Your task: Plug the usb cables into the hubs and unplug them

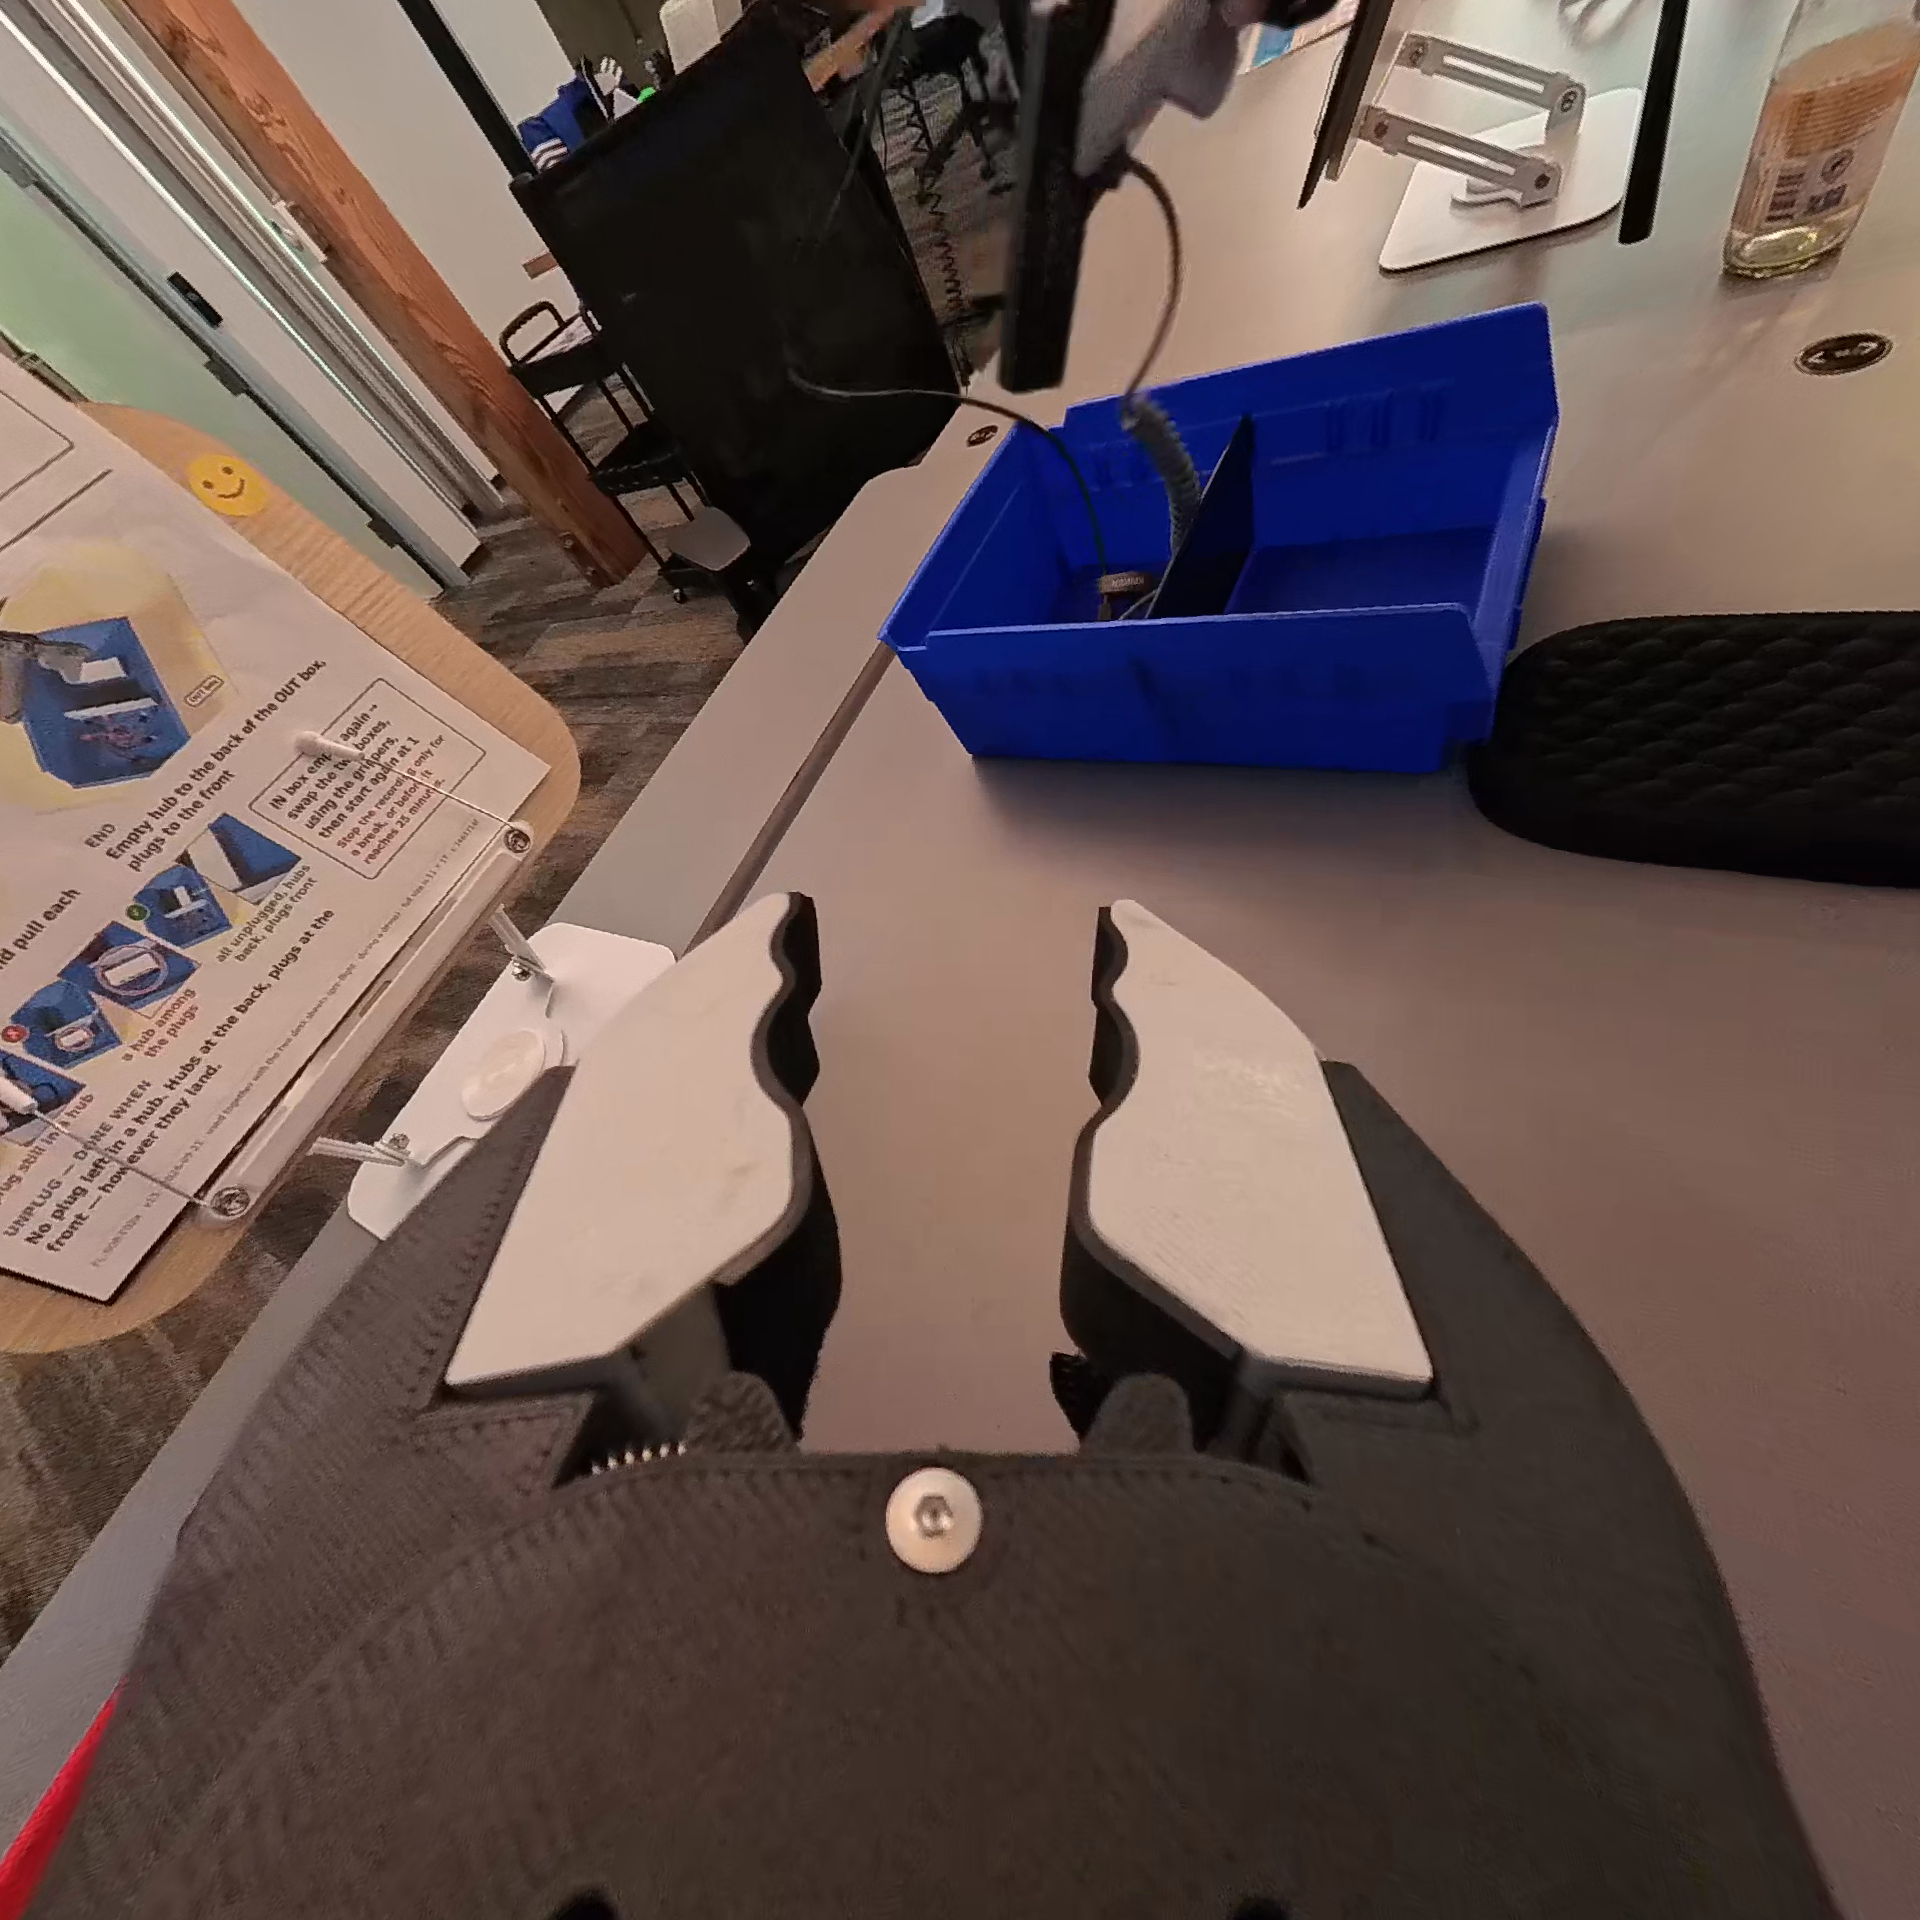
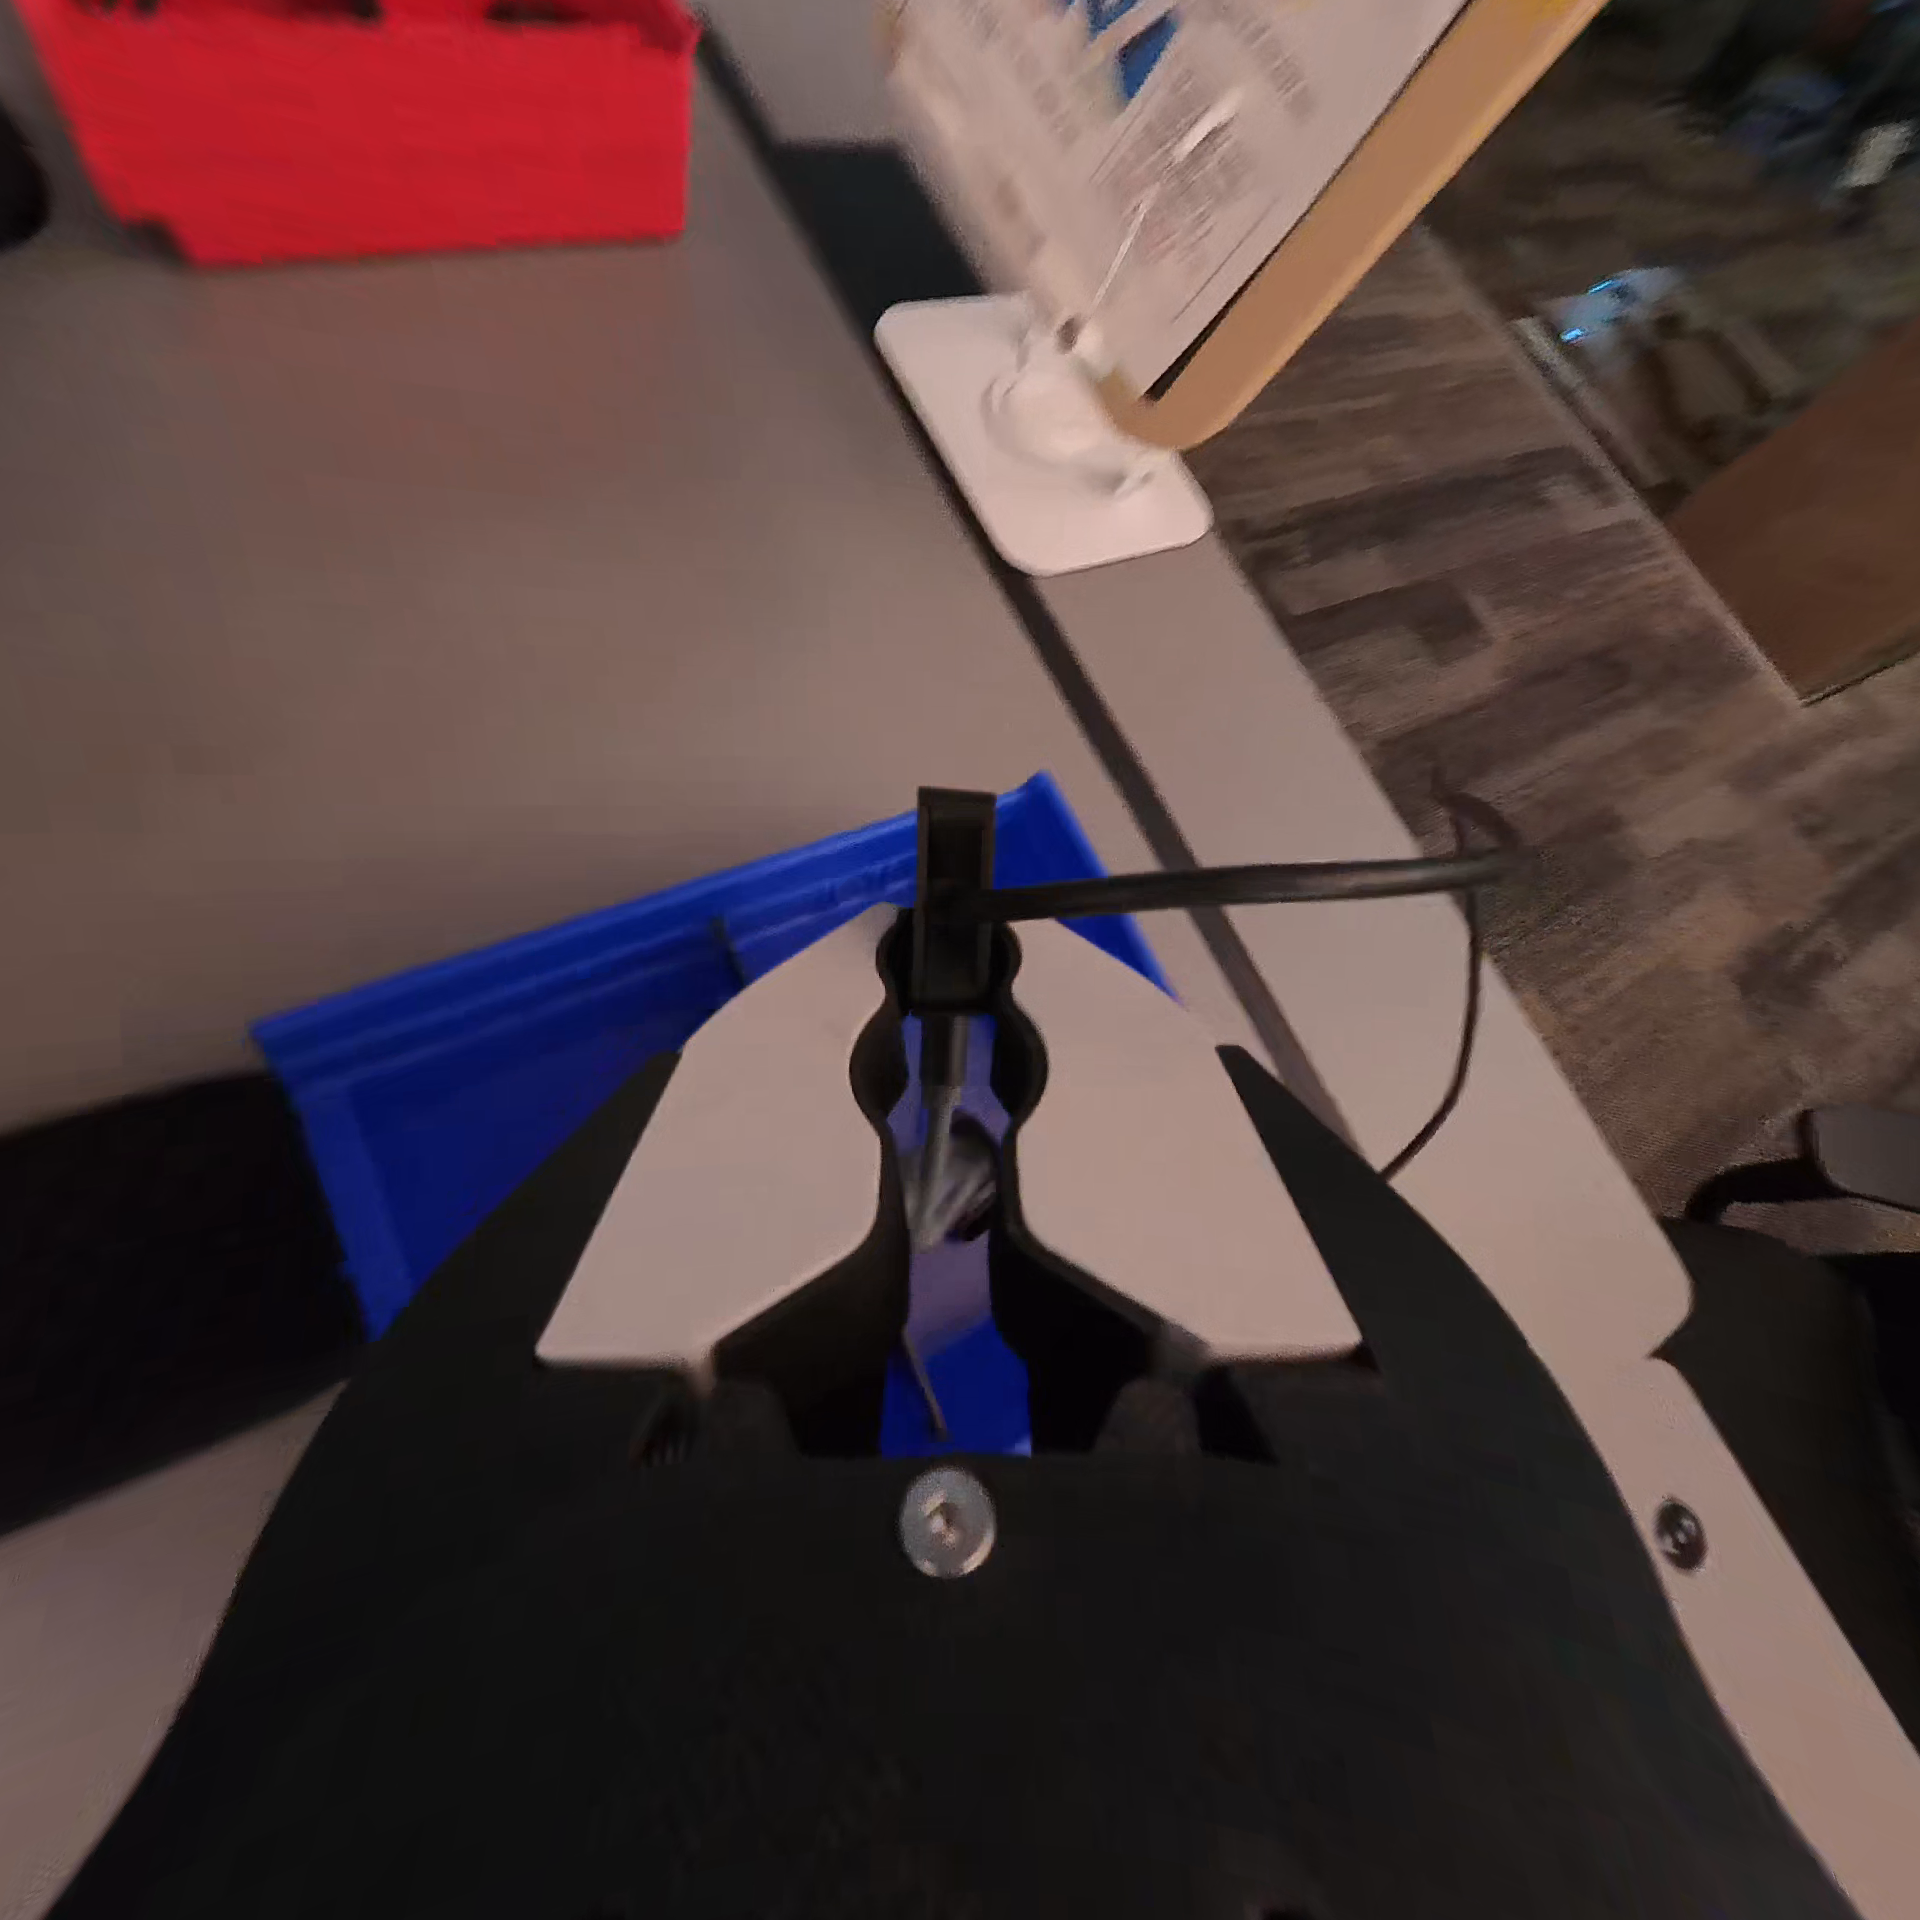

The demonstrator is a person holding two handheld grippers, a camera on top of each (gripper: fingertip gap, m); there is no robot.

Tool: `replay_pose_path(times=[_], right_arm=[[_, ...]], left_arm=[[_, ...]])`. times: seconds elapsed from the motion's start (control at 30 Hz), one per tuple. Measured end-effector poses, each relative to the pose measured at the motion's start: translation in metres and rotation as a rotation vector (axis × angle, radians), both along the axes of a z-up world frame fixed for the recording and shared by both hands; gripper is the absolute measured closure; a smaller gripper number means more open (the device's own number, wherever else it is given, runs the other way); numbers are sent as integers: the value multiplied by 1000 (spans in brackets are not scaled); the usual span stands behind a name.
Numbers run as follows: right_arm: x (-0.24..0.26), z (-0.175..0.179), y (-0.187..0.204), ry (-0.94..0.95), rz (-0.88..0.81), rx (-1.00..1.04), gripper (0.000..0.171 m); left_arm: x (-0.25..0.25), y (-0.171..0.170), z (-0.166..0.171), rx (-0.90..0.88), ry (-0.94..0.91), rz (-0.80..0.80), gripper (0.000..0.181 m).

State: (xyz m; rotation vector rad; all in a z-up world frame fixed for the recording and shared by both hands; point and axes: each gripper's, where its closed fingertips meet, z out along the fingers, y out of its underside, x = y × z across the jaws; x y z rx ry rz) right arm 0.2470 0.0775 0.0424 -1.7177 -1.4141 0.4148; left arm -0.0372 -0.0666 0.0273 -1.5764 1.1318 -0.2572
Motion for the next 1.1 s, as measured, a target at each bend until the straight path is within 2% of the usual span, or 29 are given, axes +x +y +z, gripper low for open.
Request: replay_pose_path(times=[0.1,0.27,0.33,0.43,0.53,0.7,0.87,0.97,1.1], right_arm=[[1,-23,-32,-24,102,-148,158],[12,-37,-73,-10,209,-348,157],[20,-39,-81,-33,215,-371,157],[31,-42,-53,-104,98,-256,158],[29,-58,-29,-196,38,-257,157],[20,-112,9,-571,10,-240,157],[32,-157,28,-951,17,-325,157],[14,-161,34,-966,34,-346,157],[-17,-159,14,-813,84,-461,147]], left_arm=[[2,-1,-1,0,3,-4,131],[4,-1,-4,-7,12,-7,131],[4,-1,-5,-8,16,-10,131],[7,-1,-6,-17,12,-15,131],[11,0,-11,-25,27,-20,131],[15,0,-17,-33,48,-25,131],[18,0,-21,-44,56,-31,131],[19,0,-24,-55,60,-34,131],[18,2,-27,-73,61,-34,131]])
